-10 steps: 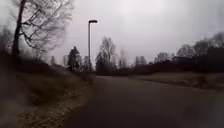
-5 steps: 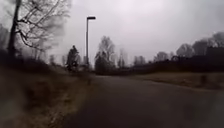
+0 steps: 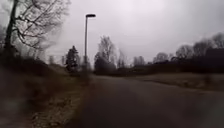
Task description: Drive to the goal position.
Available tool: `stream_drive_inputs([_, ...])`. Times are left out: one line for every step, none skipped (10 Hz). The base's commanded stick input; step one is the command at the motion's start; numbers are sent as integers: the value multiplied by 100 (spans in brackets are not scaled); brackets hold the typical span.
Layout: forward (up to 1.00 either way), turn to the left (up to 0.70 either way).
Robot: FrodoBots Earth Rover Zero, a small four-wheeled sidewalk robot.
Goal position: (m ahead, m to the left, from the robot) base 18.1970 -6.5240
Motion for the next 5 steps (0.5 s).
stream_drive_inputs([68, 0])
stream_drive_inputs([68, 0])
stream_drive_inputs([68, 0])
stream_drive_inputs([68, 0])
stream_drive_inputs([68, 0])
